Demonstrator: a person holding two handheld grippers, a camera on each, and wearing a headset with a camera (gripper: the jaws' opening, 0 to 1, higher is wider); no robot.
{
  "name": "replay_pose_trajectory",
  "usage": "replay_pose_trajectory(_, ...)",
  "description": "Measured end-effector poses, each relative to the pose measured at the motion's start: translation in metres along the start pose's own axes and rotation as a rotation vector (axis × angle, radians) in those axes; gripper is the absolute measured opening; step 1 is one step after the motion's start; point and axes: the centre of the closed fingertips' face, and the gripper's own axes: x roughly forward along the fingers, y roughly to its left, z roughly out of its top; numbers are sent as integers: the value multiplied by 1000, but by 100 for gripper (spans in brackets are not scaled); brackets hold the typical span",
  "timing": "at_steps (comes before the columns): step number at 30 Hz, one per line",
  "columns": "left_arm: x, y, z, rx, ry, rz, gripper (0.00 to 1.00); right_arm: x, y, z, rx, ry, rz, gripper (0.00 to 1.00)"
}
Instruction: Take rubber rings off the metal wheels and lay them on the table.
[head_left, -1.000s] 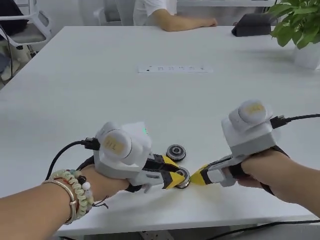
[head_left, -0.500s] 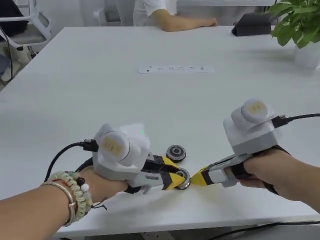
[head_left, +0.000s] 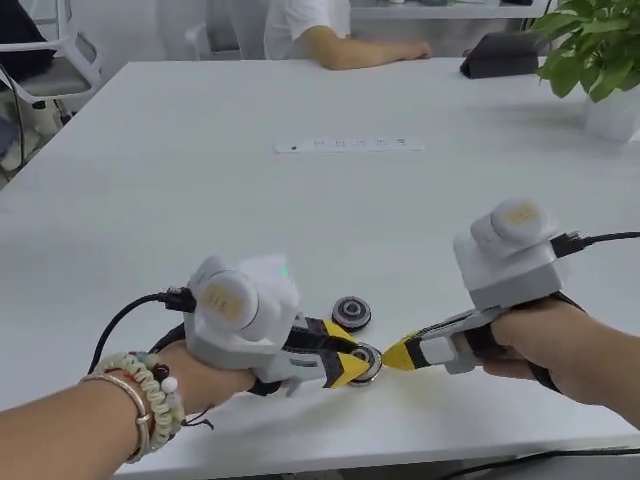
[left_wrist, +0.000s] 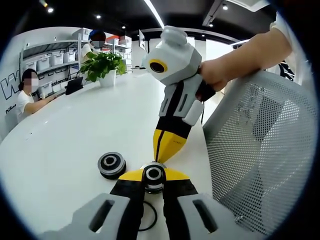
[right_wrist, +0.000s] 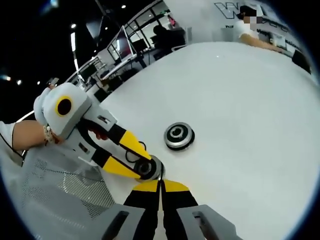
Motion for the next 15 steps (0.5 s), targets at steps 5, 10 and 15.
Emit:
replay_pose_trajectory(5,0,-2,0,3,-2,-8,8,2,-2,-6,-62,41,-33,0)
replay_pose_trajectory(10,1,-2,1,3,-3,-10,8,3,-3,-5,-89,49,-42,0)
replay_pose_trajectory(15,1,-2,1,2,-5,-10,8,4,-4,-4,-110,53,-52,0)
